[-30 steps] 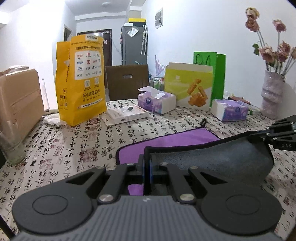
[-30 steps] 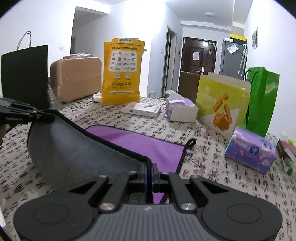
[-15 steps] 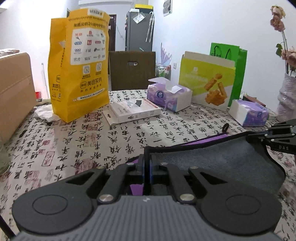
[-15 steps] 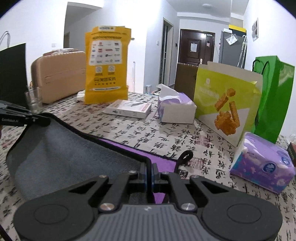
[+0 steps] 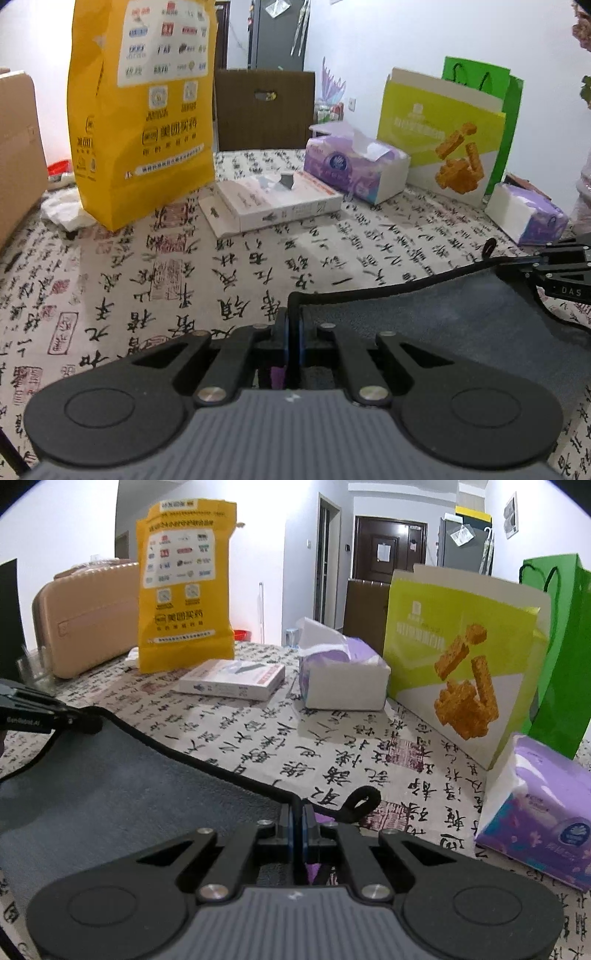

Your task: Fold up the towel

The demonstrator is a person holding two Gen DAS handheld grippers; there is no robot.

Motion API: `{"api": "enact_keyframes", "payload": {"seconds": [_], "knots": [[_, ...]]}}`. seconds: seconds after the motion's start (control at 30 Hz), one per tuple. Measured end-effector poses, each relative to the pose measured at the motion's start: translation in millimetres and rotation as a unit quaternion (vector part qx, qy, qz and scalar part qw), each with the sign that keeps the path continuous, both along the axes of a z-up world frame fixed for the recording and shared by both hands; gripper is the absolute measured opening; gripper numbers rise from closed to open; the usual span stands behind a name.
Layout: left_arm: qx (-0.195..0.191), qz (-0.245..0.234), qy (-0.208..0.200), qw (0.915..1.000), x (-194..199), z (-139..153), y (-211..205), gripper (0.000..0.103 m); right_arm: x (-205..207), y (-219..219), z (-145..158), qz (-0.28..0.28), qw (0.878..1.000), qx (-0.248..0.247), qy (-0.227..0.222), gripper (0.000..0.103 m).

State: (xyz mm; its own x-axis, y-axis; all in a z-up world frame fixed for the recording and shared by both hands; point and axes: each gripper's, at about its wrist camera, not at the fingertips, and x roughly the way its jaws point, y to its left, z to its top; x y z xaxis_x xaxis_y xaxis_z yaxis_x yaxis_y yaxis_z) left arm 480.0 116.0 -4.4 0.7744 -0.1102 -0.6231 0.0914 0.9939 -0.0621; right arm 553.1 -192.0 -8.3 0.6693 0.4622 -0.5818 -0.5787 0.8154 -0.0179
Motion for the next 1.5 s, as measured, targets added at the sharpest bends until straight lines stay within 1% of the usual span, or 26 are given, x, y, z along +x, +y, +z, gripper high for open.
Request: {"api": "enact_keyframes", "payload": {"seconds": [0.03, 0.1, 0.17, 0.23, 0.27, 0.3, 0.37, 0.4, 0.43, 0.47, 0.5, 0.53, 0.57, 0.67, 0.77, 1.03, 1.23, 1.4, 1.5], "knots": [[-0.002, 0.002, 0.004, 1.0, 1.8, -2.3, 1.6, 0.006, 1.9, 0.4, -1.9, -0.001, 1.0, 0.001, 0.003, 0.005], [-0.005, 0.009, 0.015, 0.9998, 4.1, -7.2, 5.0, 0.009, 6.9, -0.3, -7.0, -0.012, 1.0, 0.001, 0.014, 0.014], [-0.018, 0.01, 0.024, 0.9995, 3.9, -10.8, 10.3, 0.015, 8.0, -2.5, -8.1, -0.014, 1.0, 0.01, 0.015, 0.015], [-0.027, 0.014, 0.029, 0.9991, 2.4, -10.7, 15.5, 0.028, 7.7, -2.2, -7.2, -0.012, 1.0, 0.005, 0.016, 0.018], [-0.031, 0.015, 0.032, 0.9989, 1.4, -9.9, 17.6, 0.032, 7.4, -1.6, -6.4, -0.012, 1.0, 0.002, 0.016, 0.026], [-0.035, 0.017, 0.033, 0.9987, -0.6, -8.2, 19.6, 0.038, 6.8, -1.2, -5.0, -0.015, 1.0, -0.002, 0.015, 0.034], [-0.035, 0.023, 0.032, 0.9986, -5.6, -3.0, 20.4, 0.047, 4.7, -1.1, -0.7, -0.021, 1.0, -0.008, 0.013, 0.061], [-0.036, 0.028, 0.03, 0.9985, -9.2, 1.1, 20.6, 0.062, 2.6, -2.0, 2.9, -0.023, 1.0, -0.008, 0.012, 0.071], [-0.037, 0.035, 0.027, 0.9983, -13.2, 5.3, 20.6, 0.079, 0.3, -2.8, 6.6, -0.026, 1.0, -0.008, 0.009, 0.076], [-0.038, 0.041, 0.022, 0.9982, -17.8, 9.5, 20.2, 0.084, -1.9, -4.1, 10.3, -0.03, 1.0, -0.009, 0.005, 0.087], [-0.042, 0.044, 0.015, 0.9981, -23.1, 14.7, 18.7, 0.088, -4.6, -5.0, 14.6, -0.034, 0.999, -0.009, 0.001, 0.095], [-0.044, 0.044, 0.013, 0.998, -27.4, 19.0, 16.8, 0.096, -8.1, -6.1, 19.2, -0.04, 0.999, -0.01, -0.003, 0.095], [-0.046, 0.045, 0.011, 0.9979, -31.7, 23.0, 14.9, 0.102, -12.0, -7.1, 23.2, -0.044, 0.999, -0.008, -0.006, 0.095], [-0.045, 0.052, 0.002, 0.9977, -47.9, 35.1, 6.8, 0.103, -24.2, -11.3, 35.9, -0.055, 0.998, 0.011, 0.003, 0.096], [-0.038, 0.052, -0.007, 0.9979, -68.0, 46.9, -2.2, 0.103, -40.3, -16.1, 47.8, -0.061, 0.998, 0.027, 0.008, 0.098], [-0.024, 0.042, -0.023, 0.9986, -119.7, 68.3, -16.8, 0.103, -92.2, -29.0, 70.5, -0.078, 0.996, 0.044, -0.004, 0.101], [-0.022, 0.052, -0.035, 0.9978, -149.7, 77.2, -21.6, 0.103, -131.1, -36.5, 79.6, -0.084, 0.995, 0.048, -0.013, 0.101], [-0.009, 0.053, -0.048, 0.9974, -176.0, 78.6, -27.2, 0.103, -159.9, -43.6, 84.5, -0.085, 0.995, 0.052, -0.03, 0.102], [-0.012, 0.053, -0.052, 0.9972, -188.3, 79.0, -31.1, 0.103, -172.9, -48.3, 83.8, -0.09, 0.994, 0.053, -0.029, 0.102]]}}
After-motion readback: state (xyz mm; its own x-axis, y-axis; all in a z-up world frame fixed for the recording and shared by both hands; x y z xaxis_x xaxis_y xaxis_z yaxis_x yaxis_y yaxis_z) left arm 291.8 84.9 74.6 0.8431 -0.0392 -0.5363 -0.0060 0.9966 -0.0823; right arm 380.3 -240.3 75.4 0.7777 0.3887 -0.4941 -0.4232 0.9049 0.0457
